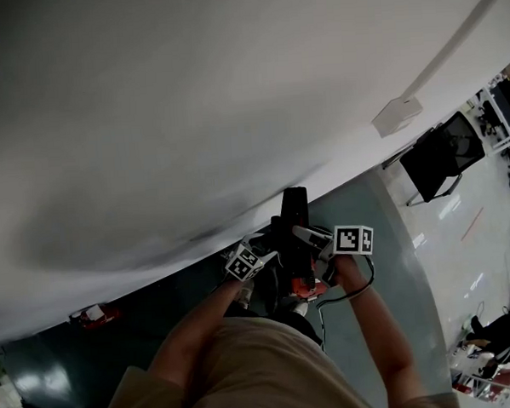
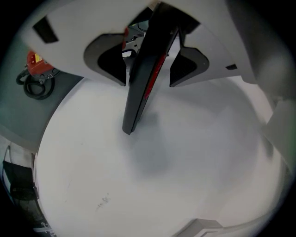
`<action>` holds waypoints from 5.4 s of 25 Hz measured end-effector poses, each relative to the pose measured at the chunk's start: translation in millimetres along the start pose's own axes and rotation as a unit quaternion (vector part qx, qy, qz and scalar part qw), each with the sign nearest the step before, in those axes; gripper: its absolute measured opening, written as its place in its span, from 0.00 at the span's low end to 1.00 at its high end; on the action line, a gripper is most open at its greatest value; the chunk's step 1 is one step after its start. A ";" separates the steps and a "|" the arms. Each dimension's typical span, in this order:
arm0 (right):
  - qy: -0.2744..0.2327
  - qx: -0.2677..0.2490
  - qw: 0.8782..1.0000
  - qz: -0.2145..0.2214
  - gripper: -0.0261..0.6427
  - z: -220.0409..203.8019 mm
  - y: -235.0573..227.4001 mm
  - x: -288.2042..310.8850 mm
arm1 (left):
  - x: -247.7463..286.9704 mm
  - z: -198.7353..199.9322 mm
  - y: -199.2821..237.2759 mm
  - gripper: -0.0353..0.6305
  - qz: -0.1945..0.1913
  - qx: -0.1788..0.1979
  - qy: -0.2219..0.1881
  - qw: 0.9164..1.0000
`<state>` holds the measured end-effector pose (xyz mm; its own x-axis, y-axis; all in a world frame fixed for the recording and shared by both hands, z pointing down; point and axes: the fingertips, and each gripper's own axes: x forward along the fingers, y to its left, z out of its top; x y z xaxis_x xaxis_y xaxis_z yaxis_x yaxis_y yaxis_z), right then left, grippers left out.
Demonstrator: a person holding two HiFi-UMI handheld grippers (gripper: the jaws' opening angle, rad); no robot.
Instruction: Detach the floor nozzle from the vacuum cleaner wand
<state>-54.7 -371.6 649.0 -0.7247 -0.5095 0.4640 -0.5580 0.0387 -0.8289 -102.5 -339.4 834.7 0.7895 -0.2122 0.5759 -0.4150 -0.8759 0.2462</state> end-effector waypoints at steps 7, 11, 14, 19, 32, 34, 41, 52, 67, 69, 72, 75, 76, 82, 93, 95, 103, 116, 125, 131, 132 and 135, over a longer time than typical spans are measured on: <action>0.049 0.012 0.998 -0.035 0.46 -17.0 -9.3 19.8 | 3.6 -26.2 4.0 0.43 -0.011 0.007 0.030 0.999; 0.044 0.067 0.997 -0.016 0.46 -21.1 -9.9 23.0 | 1.1 -22.6 3.4 0.37 -0.031 0.004 0.035 0.999; 0.027 0.103 0.994 0.011 0.41 -25.5 -3.2 20.9 | -5.1 -22.6 0.3 0.30 -0.043 0.013 0.044 0.998; 0.012 0.105 0.994 0.016 0.39 -47.8 10.5 12.5 | -22.4 -30.9 -16.0 0.30 -0.074 0.039 0.062 0.995; -0.031 0.127 0.991 -0.020 0.36 -97.3 -6.7 -86.3 | -1.0 -33.4 -109.9 0.30 -0.201 0.136 0.066 0.968; -0.040 0.119 0.992 -0.032 0.36 -97.3 -11.2 -94.9 | 0.6 -27.3 -116.1 0.30 -0.205 0.143 0.068 0.966; -0.046 0.094 0.993 -0.046 0.36 -103.6 -13.2 -104.2 | 4.6 -24.3 -126.8 0.30 -0.214 0.153 0.072 0.962; -0.045 0.062 0.994 -0.083 0.36 -103.8 -8.5 -111.8 | 10.8 -24.4 -128.5 0.30 -0.199 0.141 0.055 0.968; -0.053 0.071 0.994 -0.065 0.35 -99.9 -17.6 -110.5 | 14.6 -23.1 -124.4 0.31 -0.200 0.150 0.054 0.967; -0.068 0.095 0.992 -0.044 0.35 -97.1 -22.3 -113.5 | 17.7 -20.6 -124.4 0.31 -0.202 0.155 0.055 0.966; -0.062 0.043 0.994 -0.085 0.35 -98.5 -10.9 -107.2 | 19.3 -22.5 -121.5 0.31 -0.203 0.144 0.060 0.967; -0.049 0.022 0.994 -0.097 0.35 -100.0 -7.3 -104.1 | 17.3 -24.6 -120.6 0.31 -0.199 0.142 0.064 0.968; -0.053 0.041 0.994 -0.083 0.35 -99.2 -10.6 -106.2 | 17.9 -26.2 -120.3 0.31 -0.199 0.149 0.063 0.967; -0.060 0.014 0.990 -0.129 0.35 -99.3 0.5 -113.4 | 23.1 -24.6 -123.1 0.31 -0.209 0.169 0.054 0.962; -0.102 0.084 0.987 -0.094 0.34 -92.8 -5.1 -125.5 | 23.8 -19.3 -127.3 0.30 -0.222 0.176 0.037 0.958; -0.079 0.020 0.987 -0.140 0.34 -93.6 6.1 -121.4 | 25.2 -19.8 -126.4 0.30 -0.221 0.166 0.033 0.961; -0.126 0.145 0.979 -0.061 0.34 -89.3 -25.4 -142.3 | 29.9 -17.1 -131.6 0.30 -0.228 0.184 0.022 0.956; -0.091 0.026 0.986 -0.137 0.34 -85.8 -2.6 -132.6 | 31.2 -17.0 -125.9 0.29 -0.215 0.195 0.024 0.957; -0.142 0.148 0.977 -0.057 0.33 -91.1 -27.0 -140.5 | 27.6 -21.6 -129.4 0.29 -0.217 0.224 0.032 0.950; -0.178 0.239 0.954 0.027 0.33 -93.9 -47.1 -144.7 | 31.1 -21.1 -129.5 0.29 -0.215 0.227 0.033 0.949; -0.176 0.233 0.956 0.020 0.33 -93.4 -48.7 -144.7 | 31.3 -21.2 -128.9 0.29 -0.215 0.227 0.034 0.949; -0.145 0.135 0.978 -0.060 0.33 -91.6 -32.1 -144.1 | 30.6 -22.1 -128.7 0.29 -0.210 0.226 0.037 0.951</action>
<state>30.6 -220.7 637.3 -0.4936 -0.7202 0.4876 -0.4759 -0.2456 -0.8445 -34.9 -223.5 837.8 0.8013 0.2134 0.5589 0.1788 -0.9769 0.1167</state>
